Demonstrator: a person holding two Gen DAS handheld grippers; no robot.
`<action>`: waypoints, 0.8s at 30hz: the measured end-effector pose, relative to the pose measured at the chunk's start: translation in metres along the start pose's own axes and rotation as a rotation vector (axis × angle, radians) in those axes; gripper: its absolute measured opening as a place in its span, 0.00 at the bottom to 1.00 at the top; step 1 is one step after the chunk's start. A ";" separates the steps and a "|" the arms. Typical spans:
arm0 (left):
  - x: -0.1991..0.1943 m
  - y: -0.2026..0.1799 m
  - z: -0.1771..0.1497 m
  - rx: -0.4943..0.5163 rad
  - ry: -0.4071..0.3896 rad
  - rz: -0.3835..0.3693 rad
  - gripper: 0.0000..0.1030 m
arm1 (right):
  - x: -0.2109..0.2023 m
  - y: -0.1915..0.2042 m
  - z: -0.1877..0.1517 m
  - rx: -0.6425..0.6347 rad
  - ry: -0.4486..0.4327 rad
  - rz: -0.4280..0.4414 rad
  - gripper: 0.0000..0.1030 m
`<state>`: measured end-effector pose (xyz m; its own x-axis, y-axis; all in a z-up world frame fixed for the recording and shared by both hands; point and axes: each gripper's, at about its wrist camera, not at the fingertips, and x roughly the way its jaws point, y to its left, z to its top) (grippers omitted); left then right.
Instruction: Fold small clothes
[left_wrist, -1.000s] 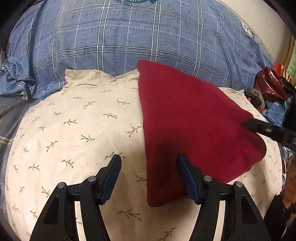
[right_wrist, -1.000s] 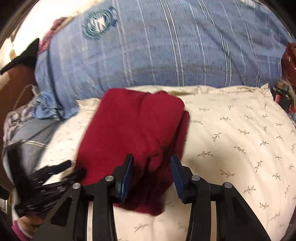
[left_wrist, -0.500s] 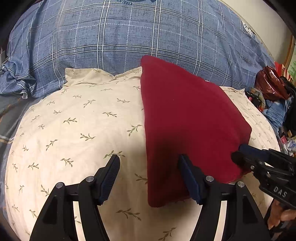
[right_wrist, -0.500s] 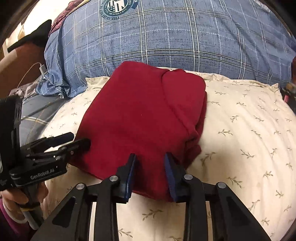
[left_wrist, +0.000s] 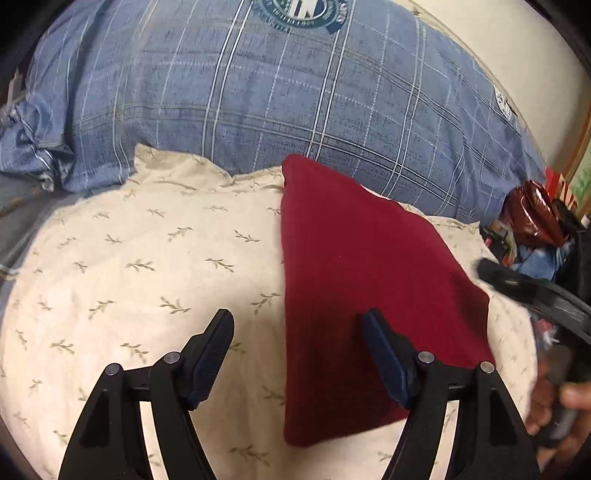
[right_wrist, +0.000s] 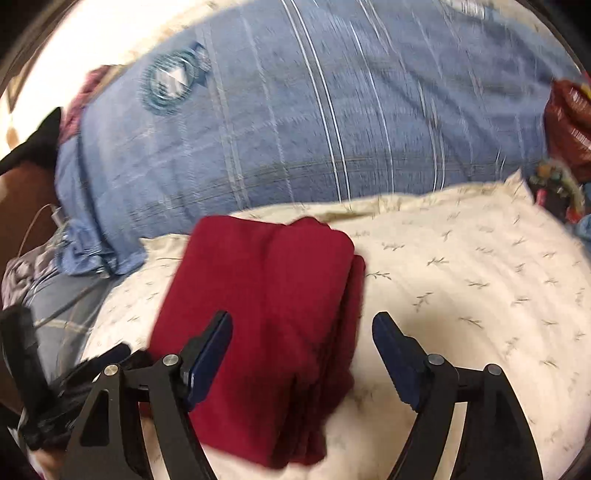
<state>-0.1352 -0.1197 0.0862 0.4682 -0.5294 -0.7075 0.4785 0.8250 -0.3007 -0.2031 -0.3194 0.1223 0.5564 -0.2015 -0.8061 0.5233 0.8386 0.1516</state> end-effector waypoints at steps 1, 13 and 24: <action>0.004 0.000 0.000 -0.005 0.009 -0.005 0.70 | 0.010 -0.004 0.002 0.014 0.025 0.012 0.54; 0.032 -0.005 0.005 0.016 0.048 0.017 0.78 | 0.028 -0.019 -0.022 -0.064 0.056 -0.063 0.04; 0.030 -0.009 0.003 0.014 0.039 0.026 0.77 | 0.009 -0.018 -0.014 0.049 0.006 0.052 0.61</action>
<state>-0.1232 -0.1435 0.0694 0.4518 -0.4991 -0.7394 0.4766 0.8357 -0.2729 -0.2166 -0.3290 0.1046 0.5802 -0.1553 -0.7995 0.5247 0.8220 0.2211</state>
